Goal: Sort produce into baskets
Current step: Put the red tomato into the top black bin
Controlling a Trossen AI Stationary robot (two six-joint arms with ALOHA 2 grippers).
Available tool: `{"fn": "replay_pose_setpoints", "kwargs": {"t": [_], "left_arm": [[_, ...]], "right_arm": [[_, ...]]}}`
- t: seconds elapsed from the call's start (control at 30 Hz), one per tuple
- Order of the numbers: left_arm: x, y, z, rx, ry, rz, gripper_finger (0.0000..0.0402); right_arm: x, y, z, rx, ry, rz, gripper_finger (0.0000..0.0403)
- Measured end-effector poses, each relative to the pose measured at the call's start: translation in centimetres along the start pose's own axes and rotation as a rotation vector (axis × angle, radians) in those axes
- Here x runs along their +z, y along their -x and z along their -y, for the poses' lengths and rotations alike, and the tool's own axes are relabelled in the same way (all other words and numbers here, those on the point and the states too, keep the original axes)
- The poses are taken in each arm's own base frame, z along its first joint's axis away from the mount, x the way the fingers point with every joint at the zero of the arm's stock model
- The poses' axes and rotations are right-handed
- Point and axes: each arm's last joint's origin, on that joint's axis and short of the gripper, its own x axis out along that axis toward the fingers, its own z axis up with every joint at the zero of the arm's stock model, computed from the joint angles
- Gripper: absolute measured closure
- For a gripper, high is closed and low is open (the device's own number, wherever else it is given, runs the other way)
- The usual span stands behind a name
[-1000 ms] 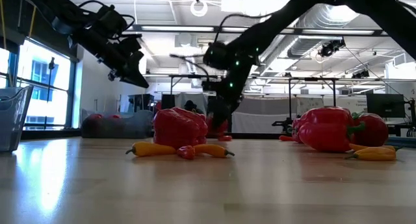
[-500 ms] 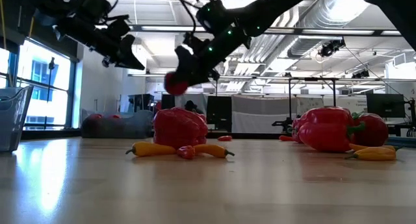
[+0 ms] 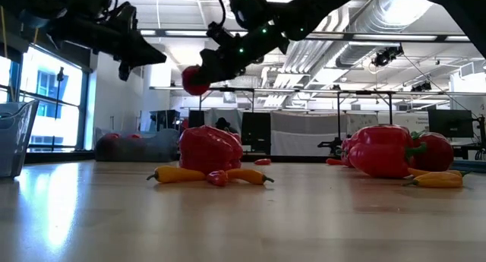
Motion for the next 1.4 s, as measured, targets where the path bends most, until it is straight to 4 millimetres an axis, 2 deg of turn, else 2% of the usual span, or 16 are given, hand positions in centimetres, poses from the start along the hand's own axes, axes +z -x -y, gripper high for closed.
{"fn": "replay_pose_setpoints", "kwargs": {"t": [0.13,0.27,0.43,0.57,0.83,1.13,1.4], "left_arm": [[-0.1,-0.4,0.3,-0.033,0.106,-0.079,0.034],[-0.5,-1.1,0.6,-0.047,0.202,-0.141,0.0272],[-0.6,-2.3,1.3,-0.054,0.204,-0.179,0.0181],[-0.1,-3.2,1.6,-0.017,0.183,-0.178,0.0137],[-0.8,-5.1,1.1,0.081,0.156,-0.266,0.0127],[-0.3,-6.8,0.7,0.071,0.168,-0.274,0.0127],[-0.6,-8.1,0.3,0.06,0.203,-0.264,0.0128]], "right_arm": [[0.1,0.1,-0.6,-0.009,0.133,-0.005,0.016],[0.2,0.1,-0.7,-0.006,0.197,-0.006,0.016],[0.1,0.1,-0.7,-0.005,0.236,-0.007,0.016],[0.1,0.1,-0.7,-0.002,0.26,-0.013,0.016],[-0.3,0.1,-0.8,0.014,0.287,-0.048,0.016],[-0.4,0.0,-0.5,0.01,0.316,-0.052,0.016],[-0.6,0.0,-0.1,0.005,0.334,-0.064,0.016]]}}
